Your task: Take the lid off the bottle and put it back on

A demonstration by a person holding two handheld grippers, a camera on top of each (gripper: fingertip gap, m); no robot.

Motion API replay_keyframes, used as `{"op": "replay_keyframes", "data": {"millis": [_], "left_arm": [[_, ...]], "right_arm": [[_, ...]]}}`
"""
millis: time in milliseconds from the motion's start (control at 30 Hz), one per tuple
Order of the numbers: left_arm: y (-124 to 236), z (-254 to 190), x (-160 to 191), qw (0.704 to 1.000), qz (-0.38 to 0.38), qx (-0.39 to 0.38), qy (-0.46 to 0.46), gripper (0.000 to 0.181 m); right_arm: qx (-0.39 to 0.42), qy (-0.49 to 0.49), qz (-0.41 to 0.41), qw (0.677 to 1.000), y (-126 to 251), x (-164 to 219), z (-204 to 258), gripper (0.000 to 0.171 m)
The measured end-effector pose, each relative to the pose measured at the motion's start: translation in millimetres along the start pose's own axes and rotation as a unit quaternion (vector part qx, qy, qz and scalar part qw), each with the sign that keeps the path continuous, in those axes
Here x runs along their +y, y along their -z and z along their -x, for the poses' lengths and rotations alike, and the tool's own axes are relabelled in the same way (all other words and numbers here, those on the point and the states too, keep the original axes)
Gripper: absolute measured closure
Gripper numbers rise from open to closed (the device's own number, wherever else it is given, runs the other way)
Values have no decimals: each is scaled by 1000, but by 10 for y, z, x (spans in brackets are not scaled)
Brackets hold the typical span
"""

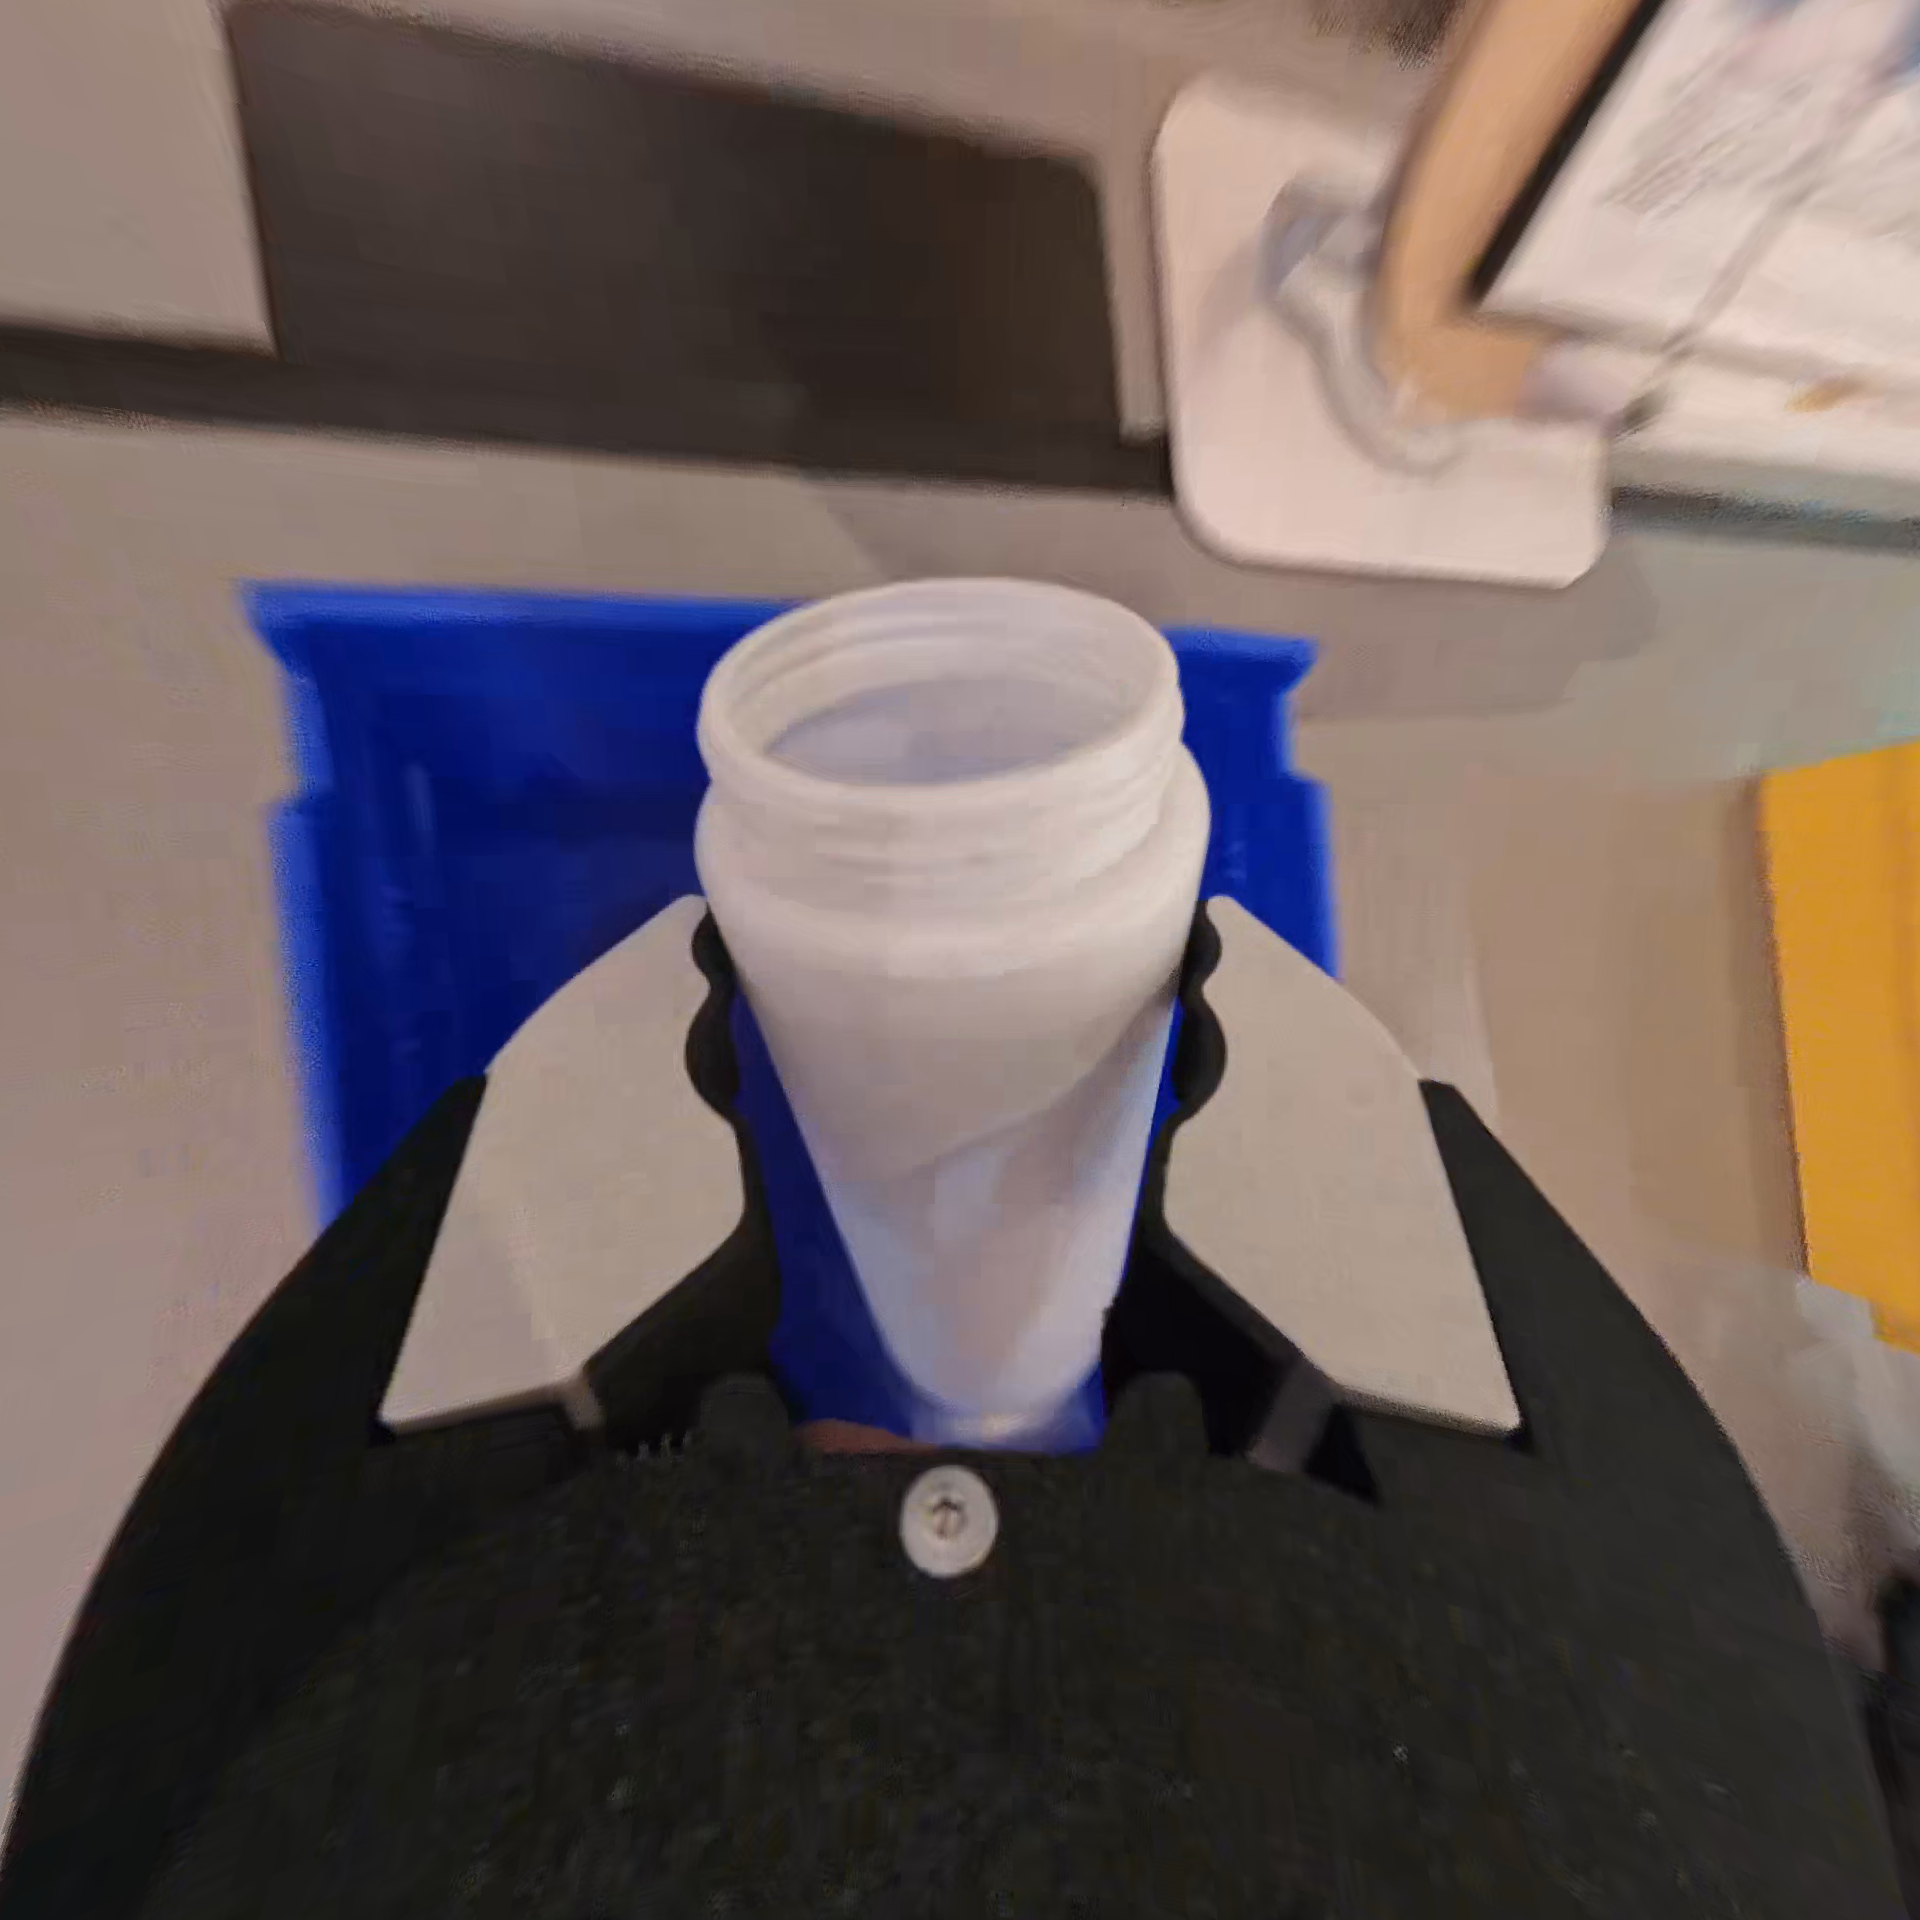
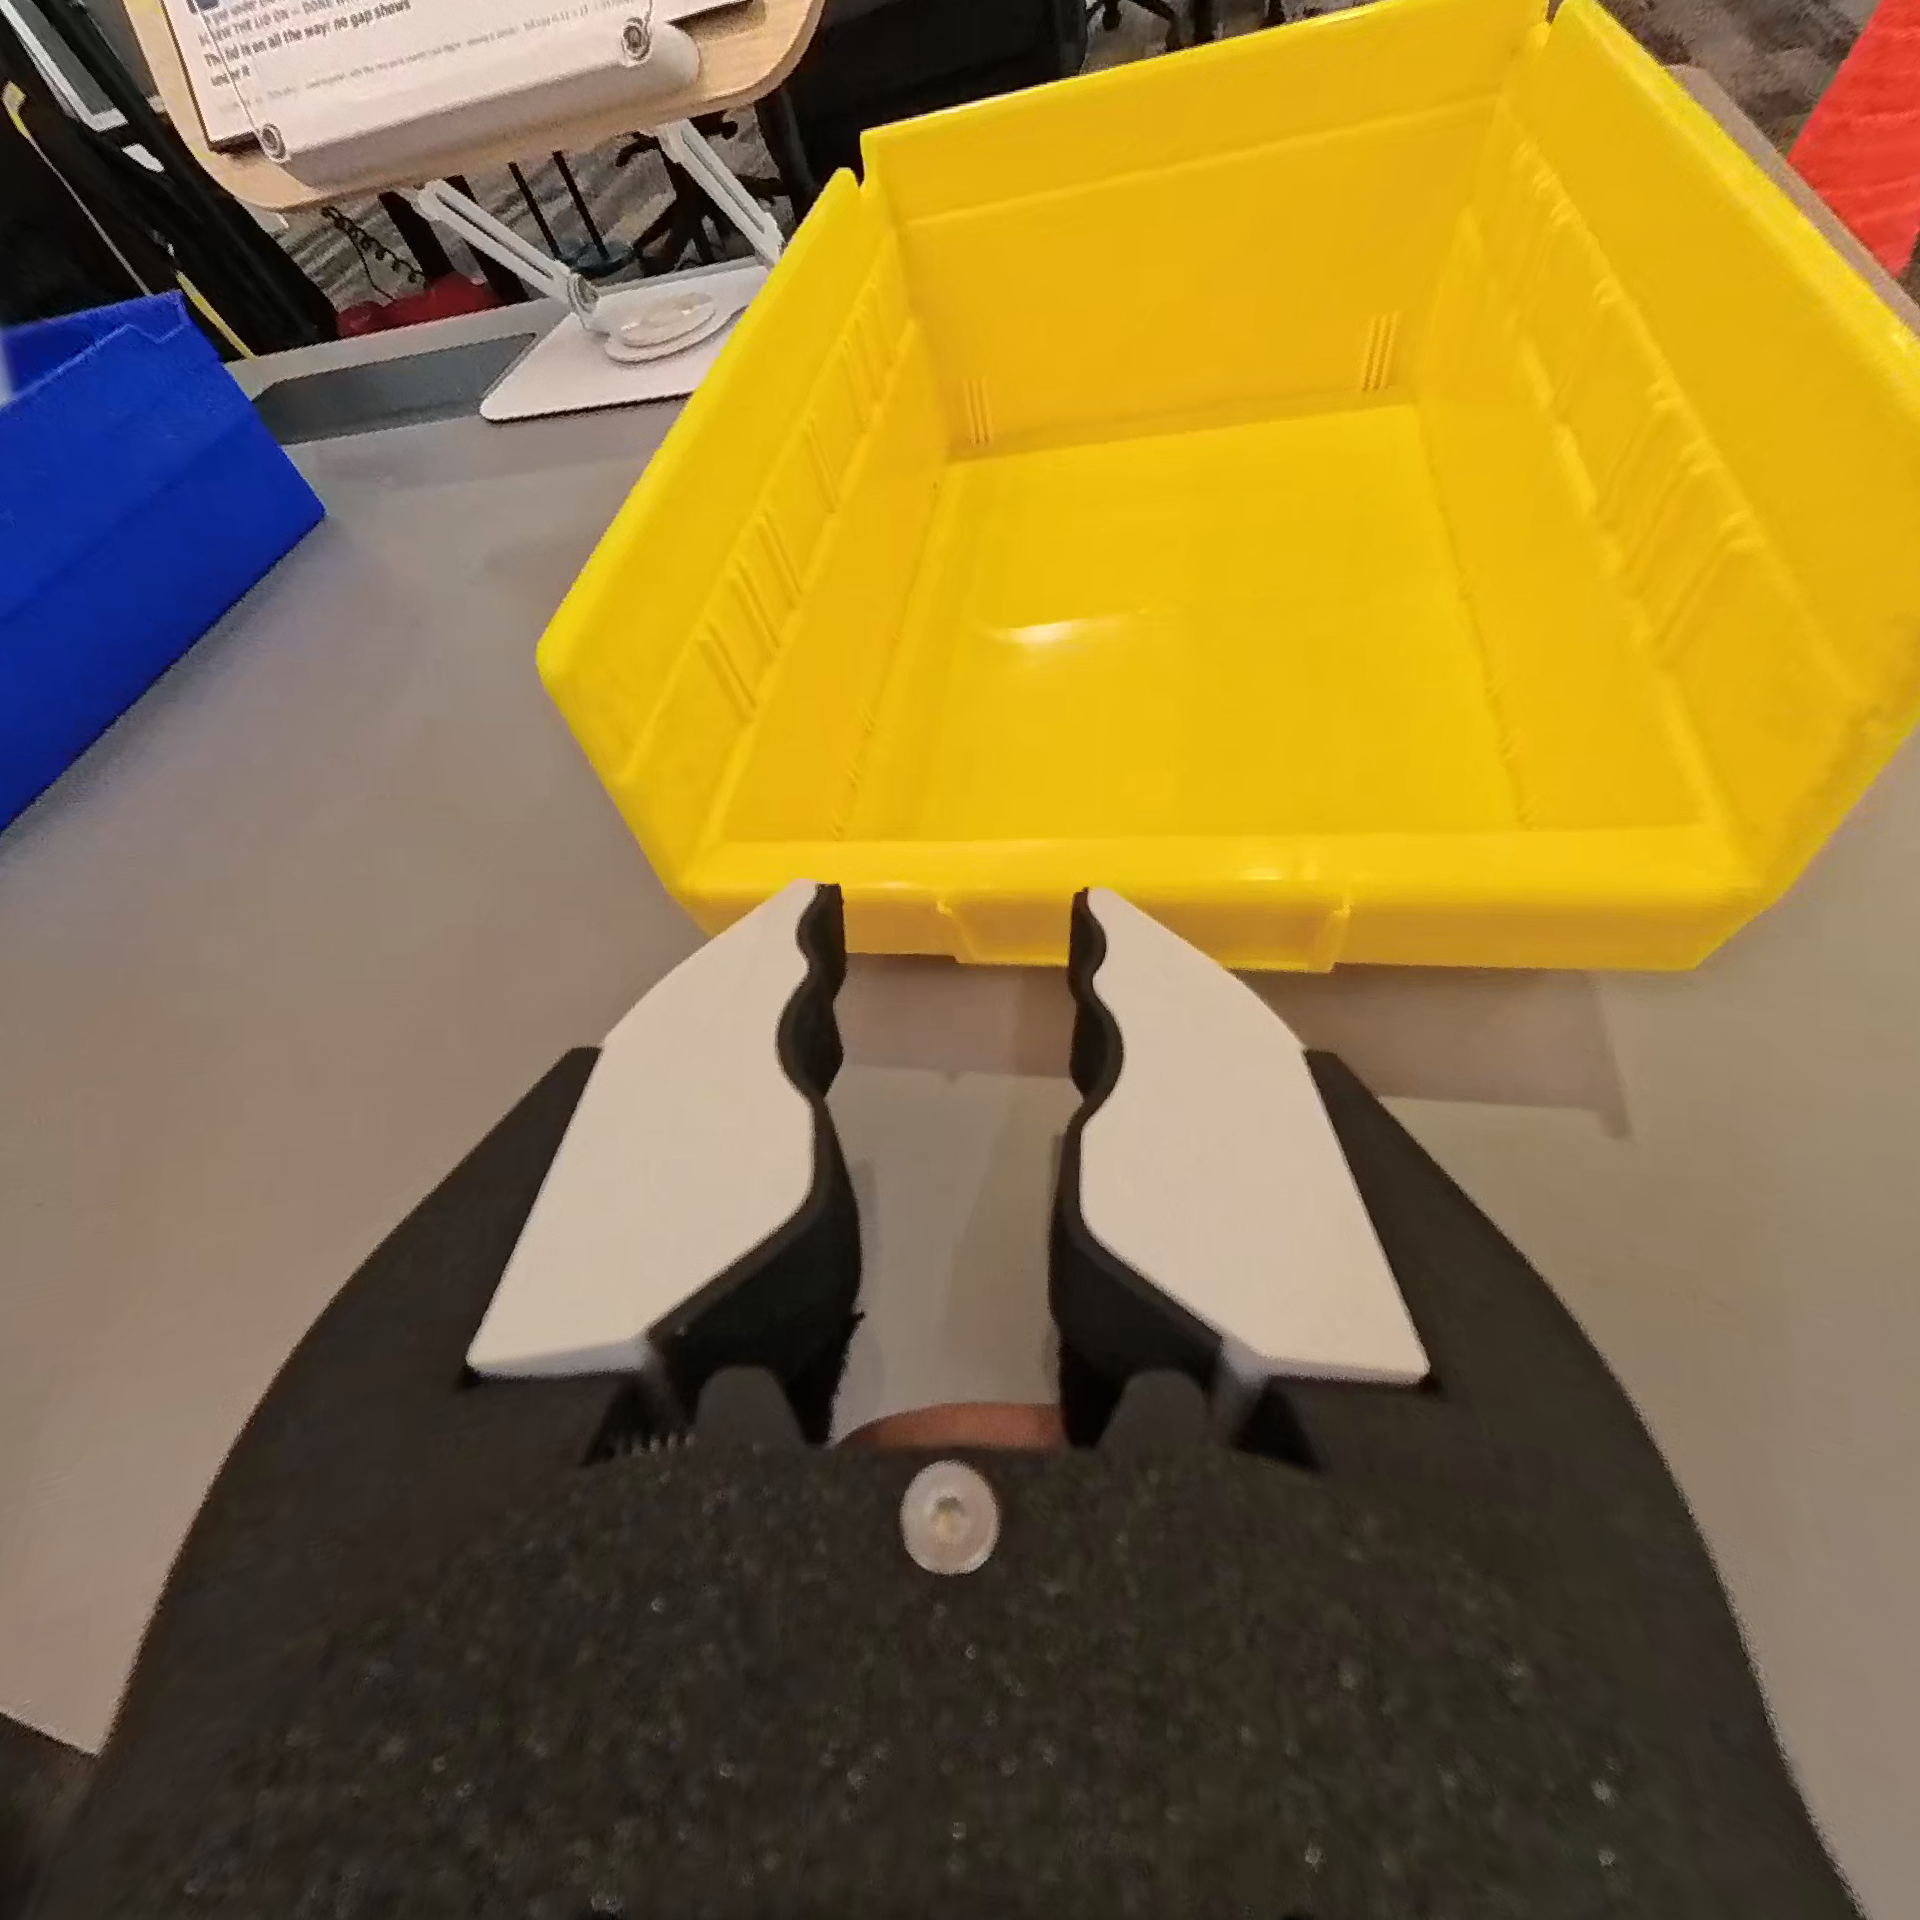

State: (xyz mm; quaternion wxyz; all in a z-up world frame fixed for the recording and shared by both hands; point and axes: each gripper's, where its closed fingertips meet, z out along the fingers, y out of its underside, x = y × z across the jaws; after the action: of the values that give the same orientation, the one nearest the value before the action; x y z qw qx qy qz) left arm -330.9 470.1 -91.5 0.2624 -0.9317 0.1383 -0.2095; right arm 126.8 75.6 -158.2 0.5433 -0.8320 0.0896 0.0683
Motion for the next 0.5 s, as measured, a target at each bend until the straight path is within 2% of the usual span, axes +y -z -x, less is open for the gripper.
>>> {"op": "replay_keyframes", "data": {"millis": [133,267,367,500], "left_arm": [[839,-414,-367,983,-172,41,-47,99],[1380,-1164,-387,948,-284,83,-114,100],[1282,-1795,-194,943,-274,109,-157,100],[707,-2468,69,940,-227,91,-239,101]], "right_arm": [[3,1,-3,1000,4,-14,-3,131],[5,7,-2,1000,-1,-12,14,131],[9,6,-4,1000,7,-9,5,131],[10,-2,-7,1000,17,-12,-18,132]]}}
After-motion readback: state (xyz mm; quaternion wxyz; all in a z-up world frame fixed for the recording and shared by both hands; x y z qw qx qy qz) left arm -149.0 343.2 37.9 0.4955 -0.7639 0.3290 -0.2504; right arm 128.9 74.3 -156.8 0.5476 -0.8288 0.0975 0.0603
